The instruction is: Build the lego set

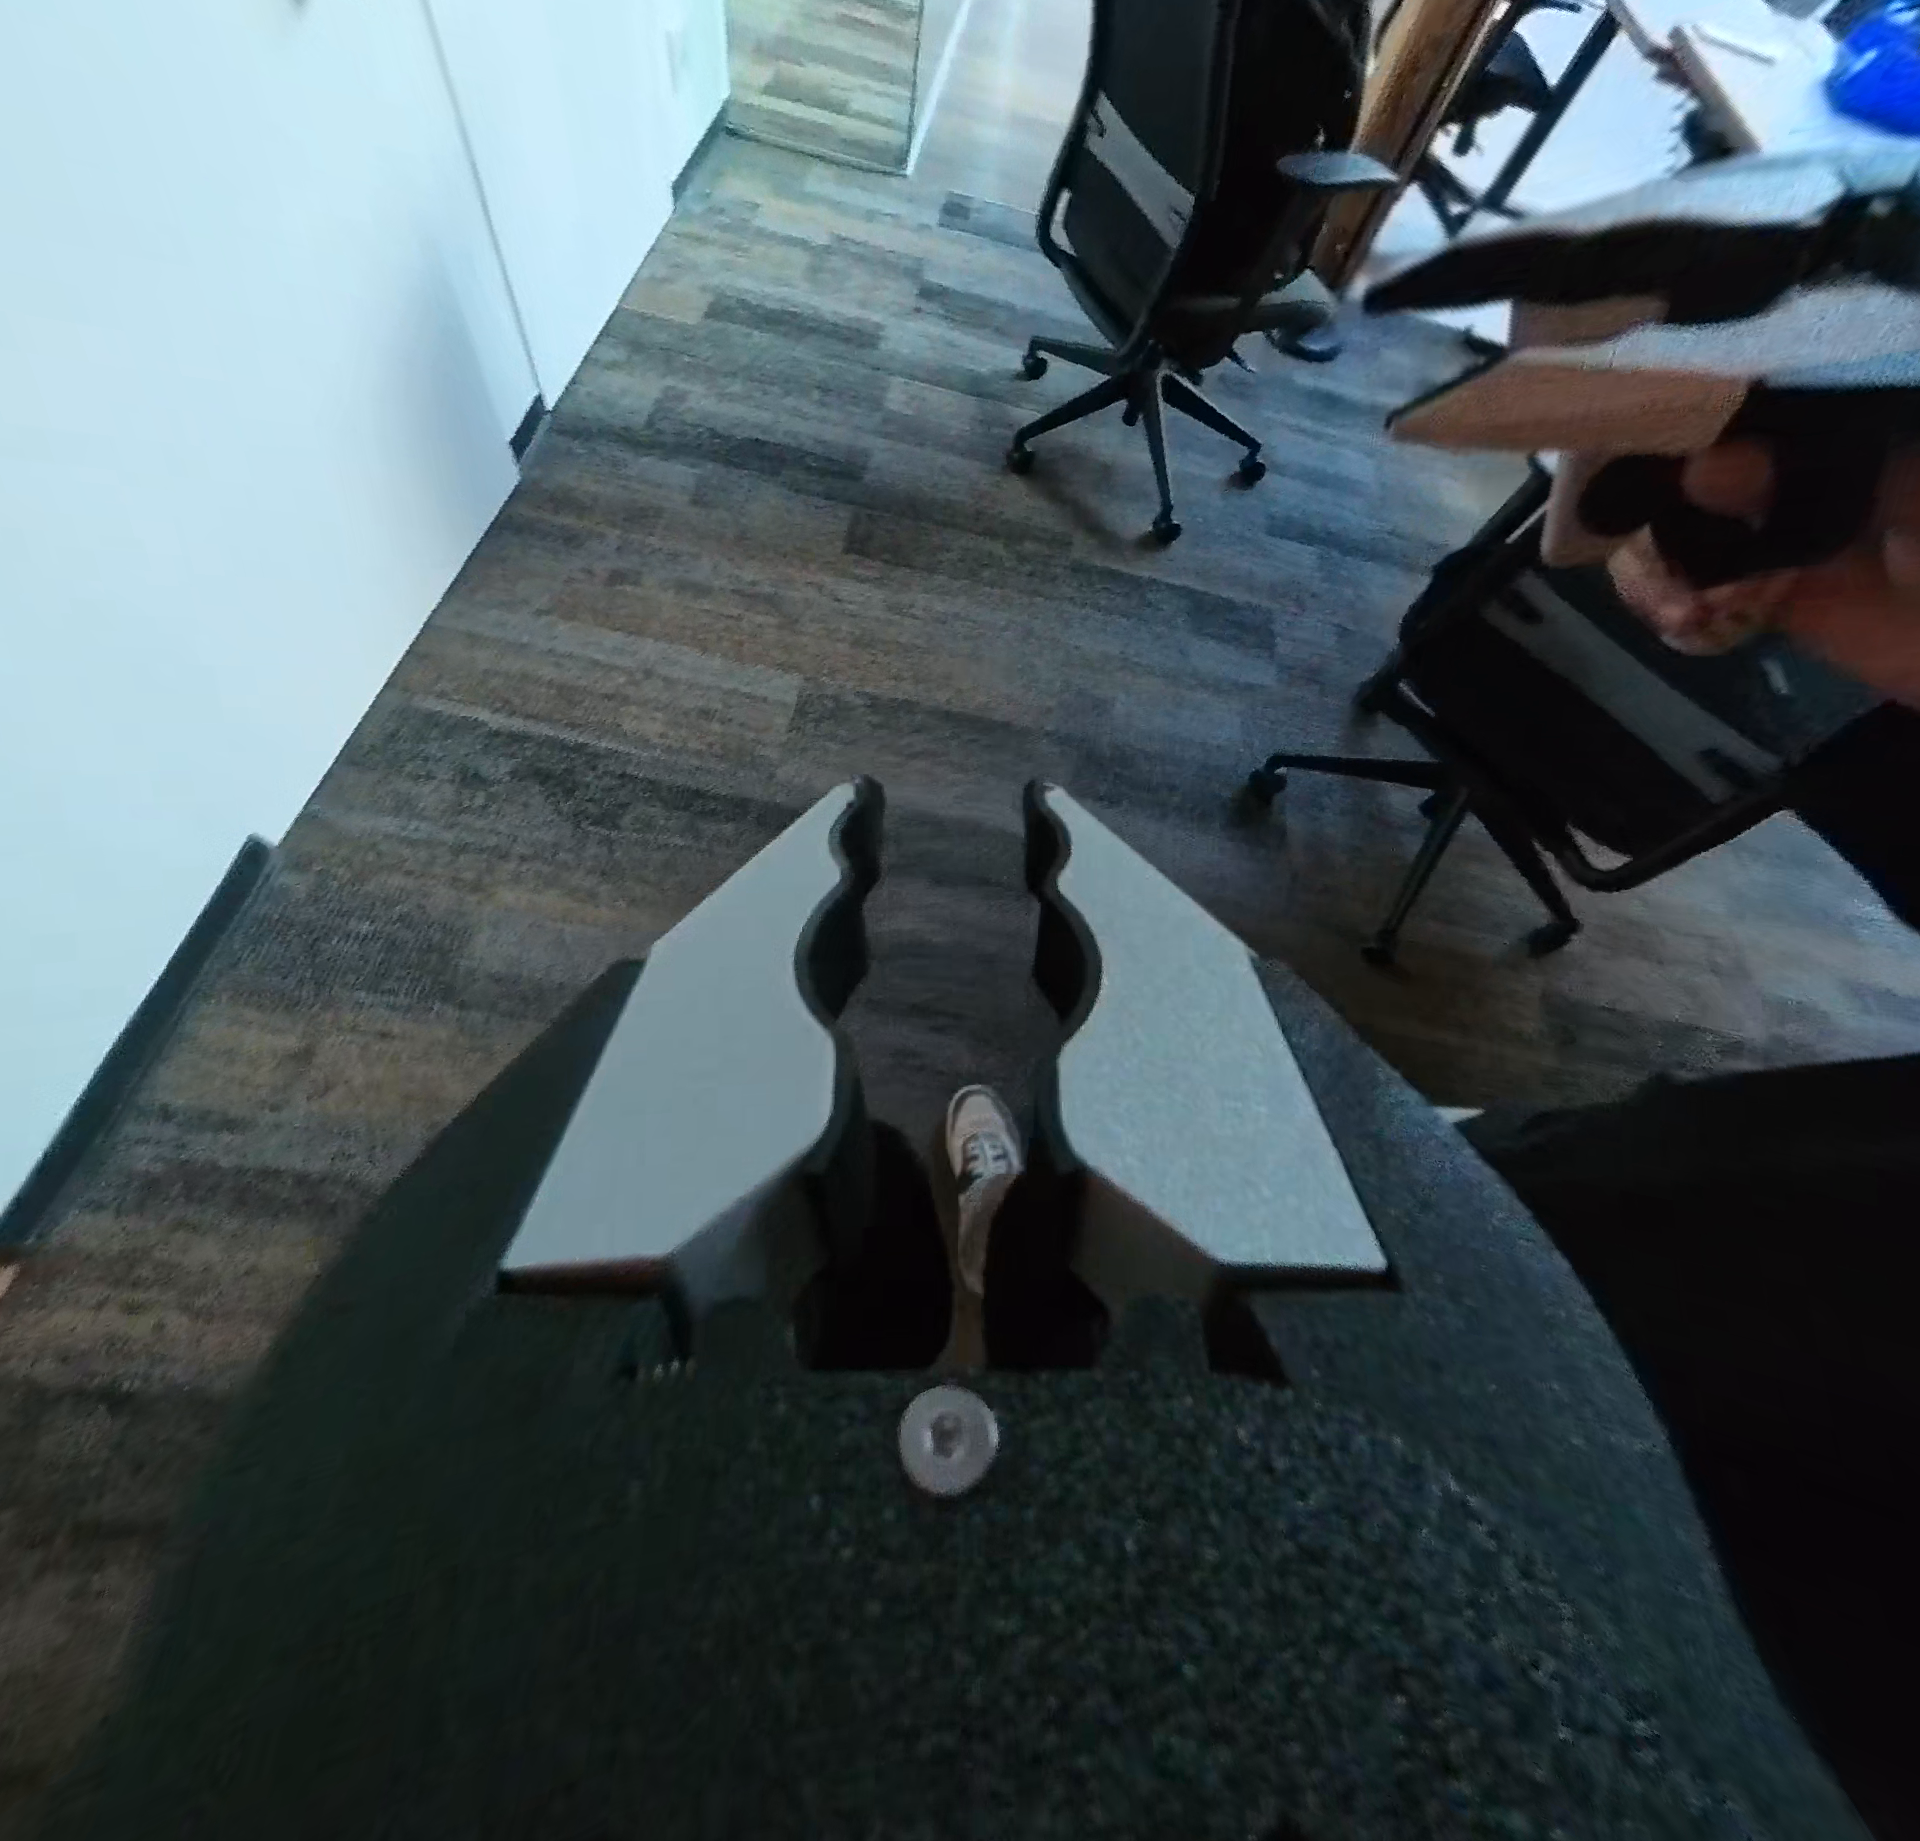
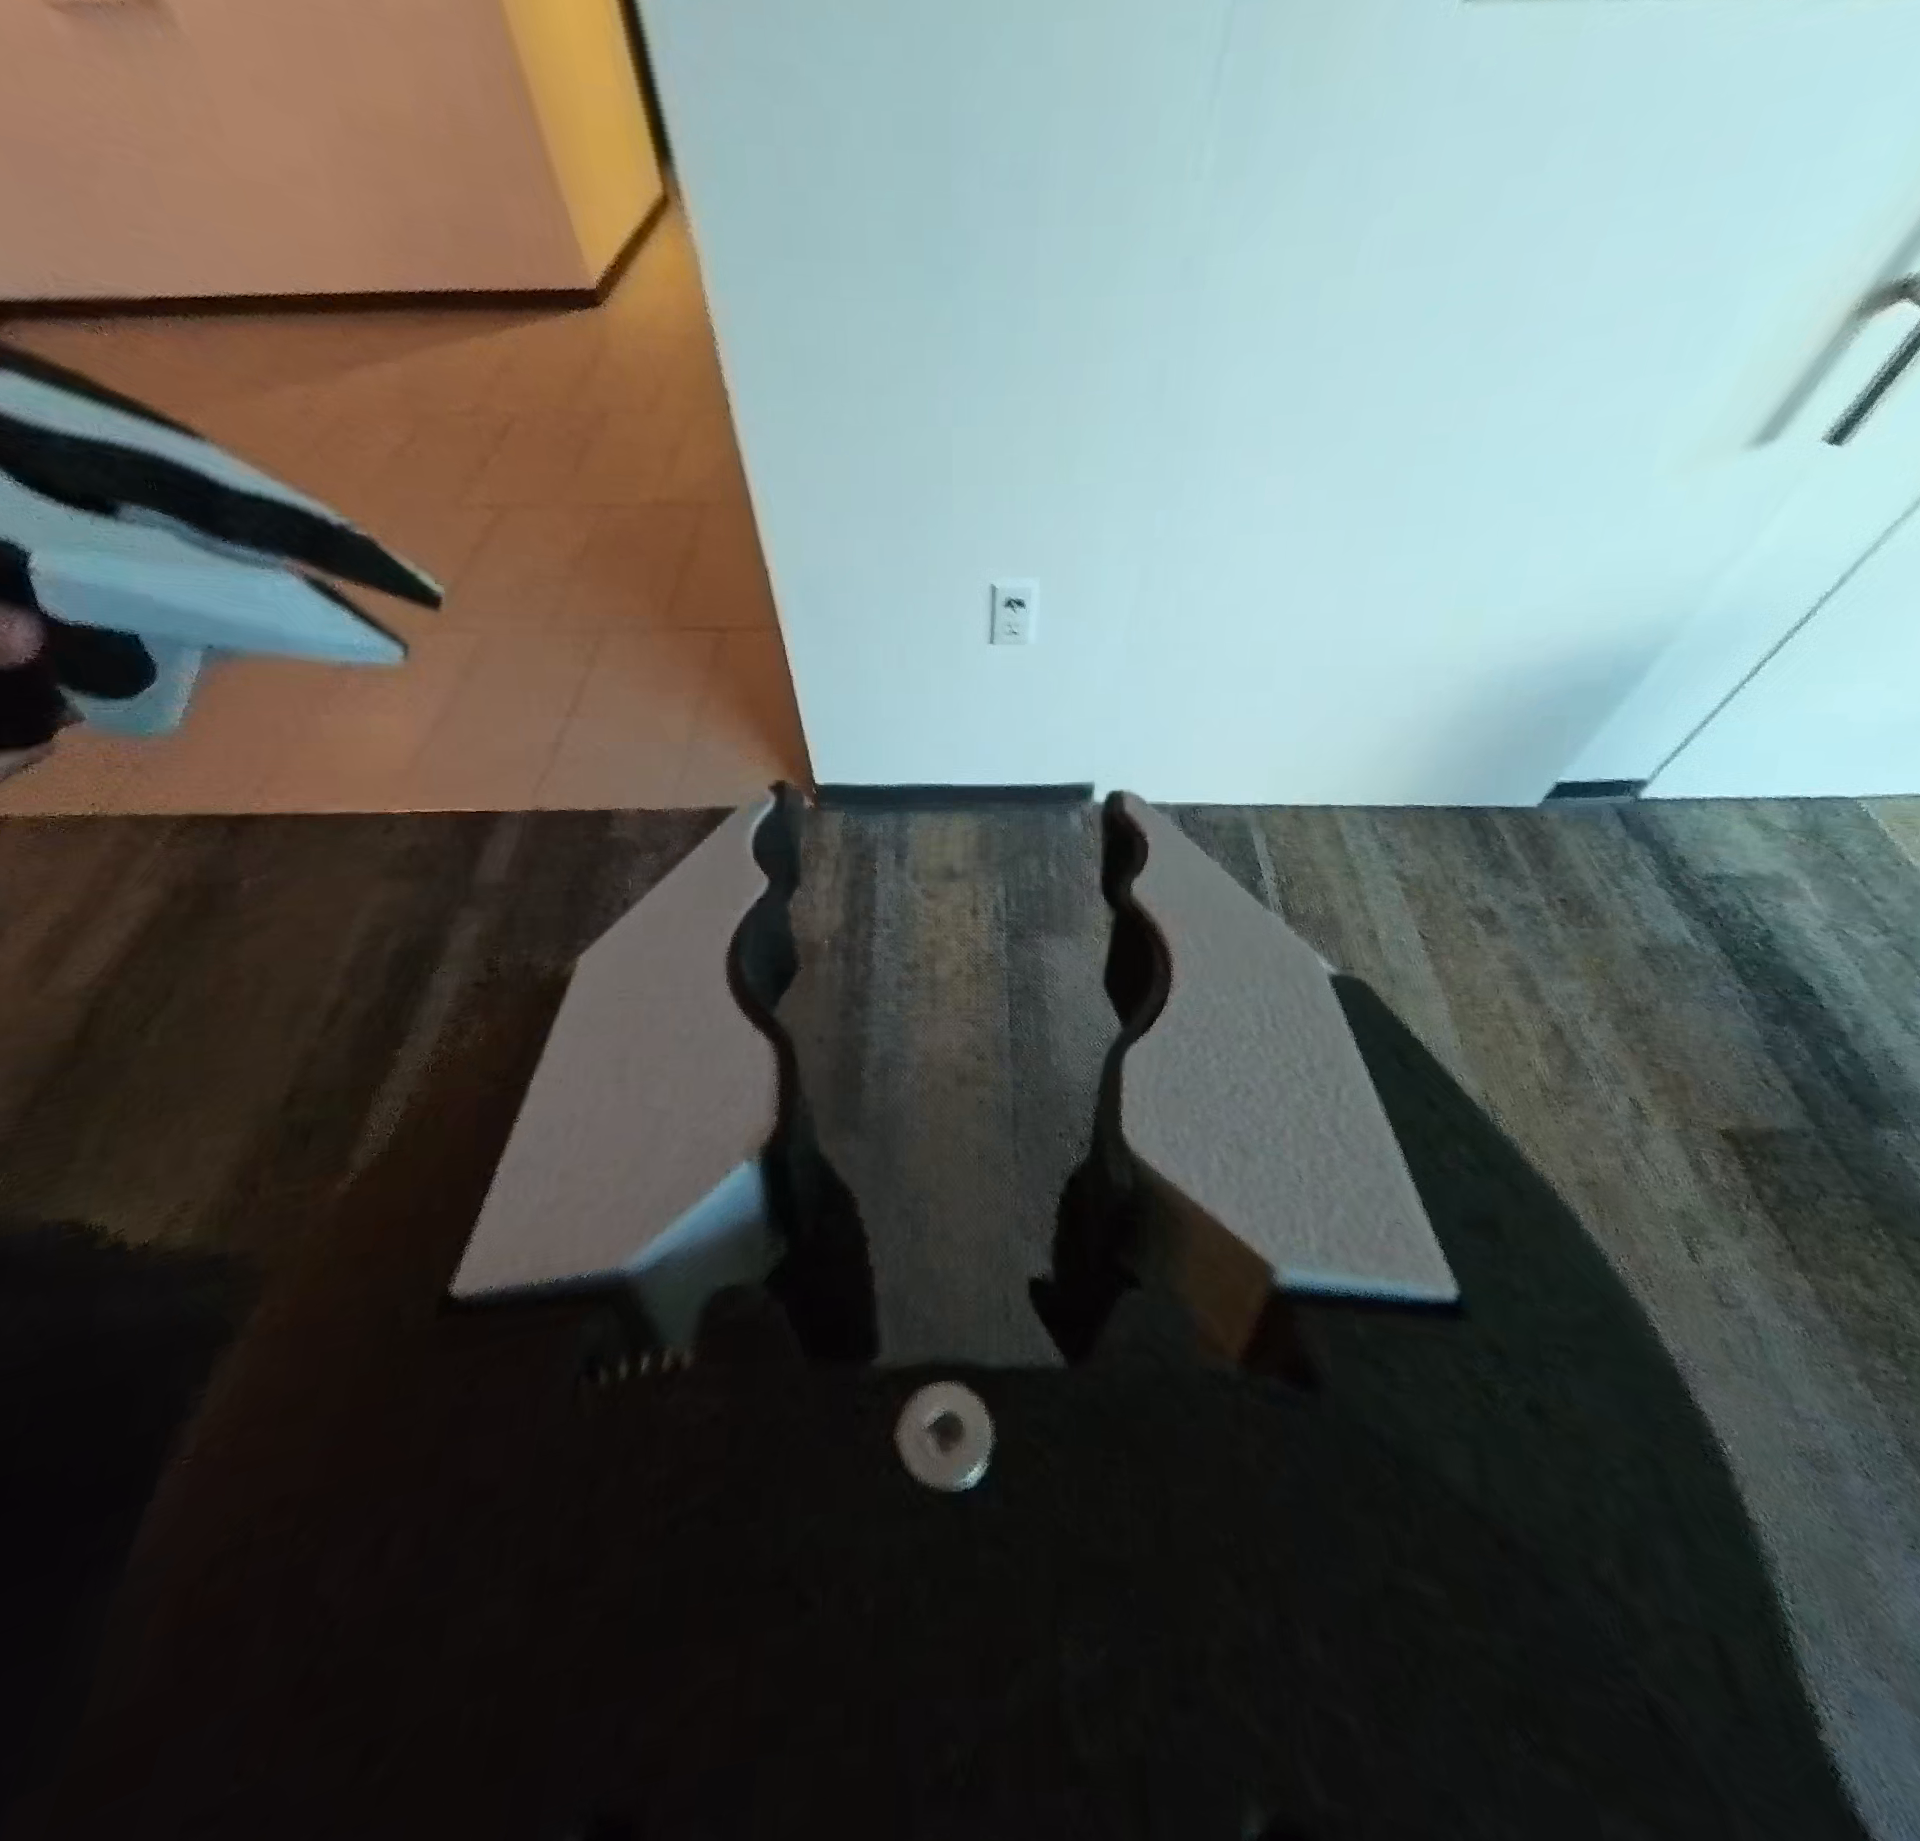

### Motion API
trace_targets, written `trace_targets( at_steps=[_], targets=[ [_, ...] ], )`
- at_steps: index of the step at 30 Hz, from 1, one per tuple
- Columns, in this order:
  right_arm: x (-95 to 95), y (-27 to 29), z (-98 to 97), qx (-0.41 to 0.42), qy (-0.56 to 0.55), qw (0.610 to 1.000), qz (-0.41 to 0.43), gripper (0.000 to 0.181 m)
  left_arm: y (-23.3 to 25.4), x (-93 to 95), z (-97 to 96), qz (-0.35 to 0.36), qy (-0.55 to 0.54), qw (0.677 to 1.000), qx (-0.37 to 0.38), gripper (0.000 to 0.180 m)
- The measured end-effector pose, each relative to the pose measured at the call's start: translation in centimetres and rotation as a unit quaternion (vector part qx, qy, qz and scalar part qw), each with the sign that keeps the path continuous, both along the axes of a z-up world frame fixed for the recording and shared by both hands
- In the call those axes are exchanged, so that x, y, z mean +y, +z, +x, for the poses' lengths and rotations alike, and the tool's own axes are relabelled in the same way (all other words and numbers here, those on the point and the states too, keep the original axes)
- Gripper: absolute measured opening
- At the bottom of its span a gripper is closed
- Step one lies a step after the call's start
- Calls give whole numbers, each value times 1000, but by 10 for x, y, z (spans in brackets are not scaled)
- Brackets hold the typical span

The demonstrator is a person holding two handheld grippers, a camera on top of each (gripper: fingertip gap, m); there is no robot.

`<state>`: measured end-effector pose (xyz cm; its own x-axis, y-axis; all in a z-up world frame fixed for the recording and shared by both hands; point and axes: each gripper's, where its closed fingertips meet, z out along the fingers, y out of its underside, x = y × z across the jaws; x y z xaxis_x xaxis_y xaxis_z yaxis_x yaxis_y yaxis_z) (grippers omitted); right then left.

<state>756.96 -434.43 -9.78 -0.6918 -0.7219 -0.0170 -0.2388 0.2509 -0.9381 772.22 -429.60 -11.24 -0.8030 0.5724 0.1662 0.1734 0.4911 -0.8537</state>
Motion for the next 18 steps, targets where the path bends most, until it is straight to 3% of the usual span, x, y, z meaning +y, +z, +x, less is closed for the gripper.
trace_targets(
  at_steps=[12,18],
  targets=[
    [-136,17,-183,-31,-121,992,1,41,18,-210,-186,6,-120,992,26,25],
    [-214,-8,-253,-36,-193,980,19,36,5,-333,-258,15,-149,988,25,25]
  ],
)
